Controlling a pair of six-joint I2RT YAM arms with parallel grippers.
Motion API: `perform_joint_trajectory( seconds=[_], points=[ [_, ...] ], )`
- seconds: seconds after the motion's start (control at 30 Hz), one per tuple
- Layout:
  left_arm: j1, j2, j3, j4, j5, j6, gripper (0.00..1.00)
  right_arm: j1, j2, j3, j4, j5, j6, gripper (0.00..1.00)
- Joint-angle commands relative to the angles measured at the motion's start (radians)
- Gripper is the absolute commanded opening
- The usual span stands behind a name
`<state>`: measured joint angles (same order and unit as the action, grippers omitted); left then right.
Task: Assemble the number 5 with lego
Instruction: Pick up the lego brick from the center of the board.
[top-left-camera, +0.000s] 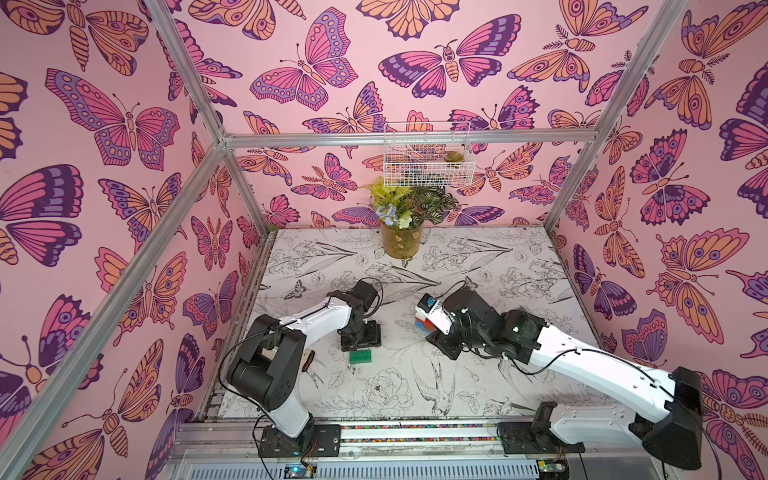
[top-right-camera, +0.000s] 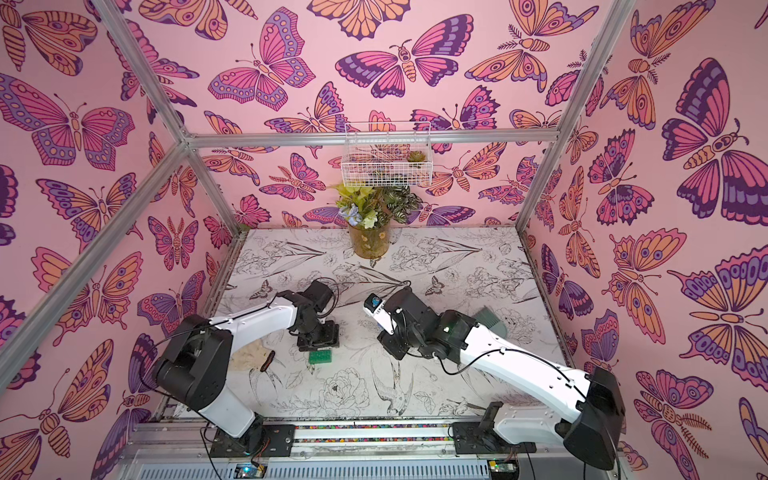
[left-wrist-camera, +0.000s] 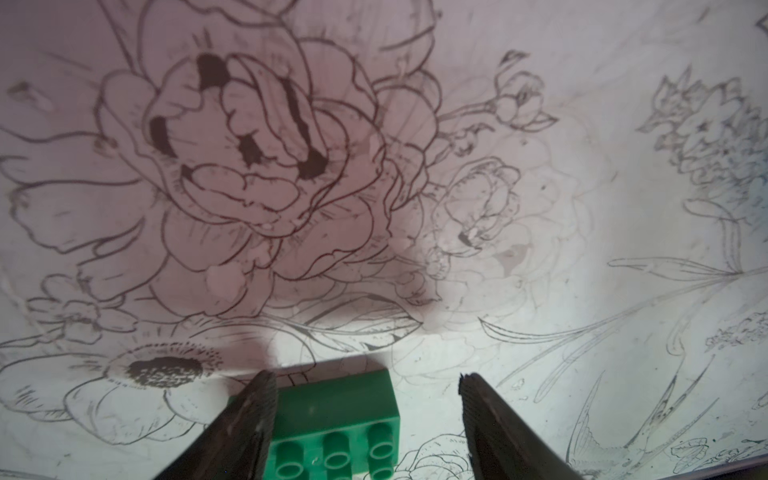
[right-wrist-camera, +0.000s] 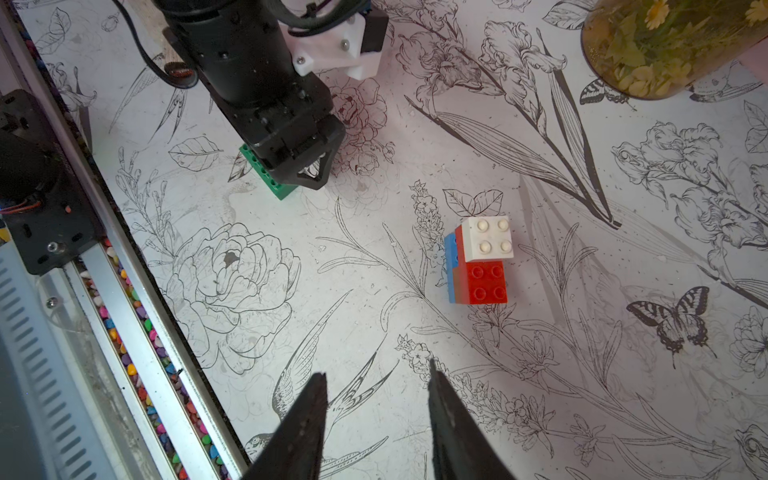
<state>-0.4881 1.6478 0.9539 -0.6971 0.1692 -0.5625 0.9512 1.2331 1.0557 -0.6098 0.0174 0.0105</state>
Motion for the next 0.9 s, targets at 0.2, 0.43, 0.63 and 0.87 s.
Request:
perform_joint_trajectory(
  seconds=[0.2,0.43,0.63,0.87],
  points=[
    [0.008,-0.041,-0.031,0.004,0.025,-0.015,0.73,0.007,0.022,0.017,0.002,-0.002,0.020,0.43],
    [0.006,-0.080,-0.063,0.003,0.036,-0.026,0.73,0.008,0.028,0.017,0.003,0.003,0.019,0.43],
    [-0.010,-0.095,-0.078,-0.017,0.014,-0.027,0.73,0.008,0.044,0.021,0.005,0.008,0.039,0.43],
    [-0.064,-0.114,-0.068,-0.080,-0.052,-0.039,0.72,0.007,0.042,0.014,0.026,0.013,0.060,0.43]
  ],
)
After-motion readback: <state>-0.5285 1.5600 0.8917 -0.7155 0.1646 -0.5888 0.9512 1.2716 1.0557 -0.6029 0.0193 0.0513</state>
